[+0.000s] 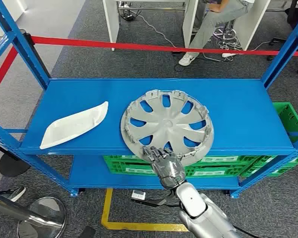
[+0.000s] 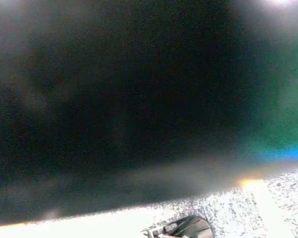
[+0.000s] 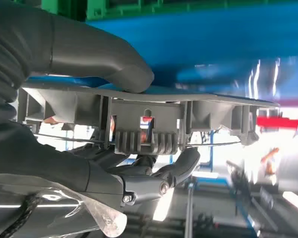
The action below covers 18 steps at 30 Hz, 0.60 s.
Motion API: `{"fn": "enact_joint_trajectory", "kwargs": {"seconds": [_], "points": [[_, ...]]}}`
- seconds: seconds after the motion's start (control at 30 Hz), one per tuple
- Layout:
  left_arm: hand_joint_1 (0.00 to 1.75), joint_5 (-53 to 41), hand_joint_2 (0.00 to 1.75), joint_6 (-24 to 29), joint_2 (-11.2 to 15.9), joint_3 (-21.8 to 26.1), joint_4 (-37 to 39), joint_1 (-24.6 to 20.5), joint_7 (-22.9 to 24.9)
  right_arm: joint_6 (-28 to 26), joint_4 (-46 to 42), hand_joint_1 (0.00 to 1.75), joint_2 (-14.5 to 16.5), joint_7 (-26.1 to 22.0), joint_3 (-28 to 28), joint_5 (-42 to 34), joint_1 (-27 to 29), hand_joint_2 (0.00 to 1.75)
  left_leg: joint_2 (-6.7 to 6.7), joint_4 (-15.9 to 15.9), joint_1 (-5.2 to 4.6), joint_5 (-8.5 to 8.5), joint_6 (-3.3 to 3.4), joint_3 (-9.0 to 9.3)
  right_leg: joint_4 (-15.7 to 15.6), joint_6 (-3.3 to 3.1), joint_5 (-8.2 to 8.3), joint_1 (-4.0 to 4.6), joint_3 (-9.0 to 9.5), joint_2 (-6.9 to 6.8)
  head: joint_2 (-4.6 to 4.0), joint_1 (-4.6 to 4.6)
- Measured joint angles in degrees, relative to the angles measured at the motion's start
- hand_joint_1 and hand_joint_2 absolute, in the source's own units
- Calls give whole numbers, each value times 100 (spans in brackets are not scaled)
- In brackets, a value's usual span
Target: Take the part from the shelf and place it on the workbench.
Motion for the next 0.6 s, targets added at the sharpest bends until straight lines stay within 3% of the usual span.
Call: {"fn": "enact_joint_trajectory", "kwargs": {"seconds": [0.03, 0.07, 0.1, 0.4, 0.6], "points": [[0, 28, 116, -2, 0, 8, 0, 1, -9, -37, -56, 175, 0, 12, -1, 33, 30, 175, 0, 0, 0, 0, 0, 0, 0, 0, 0, 0, 0, 0, 1, 0], [0, 57, 131, -8, 0, 19, 0, 2, -22, -76, -119, 175, 0, 28, -5, 68, 64, 175, 0, 0, 0, 0, 0, -1, 0, 0, 0, 0, -1, 0, 1, -1], [0, 110, 175, -18, 0, 39, 0, 5, -47, -154, -243, 175, 0, 56, -15, 133, 130, 175, 0, 0, 0, 0, 0, -2, 0, 0, 0, 0, -2, 0, 1, -1], [0, 598, 175, 92, 2, 443, 0, 36, -411, -575, -1950, 175, -25, 118, -154, 534, 747, 175, 0, -1, 1, -1, 0, -14, 0, 0, -1, 0, -15, 1, 0, -1], [0, 659, 175, 310, 7, 638, 0, 29, -454, -575, -2882, 175, -55, -390, -238, 548, 930, 175, 1, -1, 1, 0, 0, -15, 0, 0, -1, 0, -17, 5, 0, 0]]}}
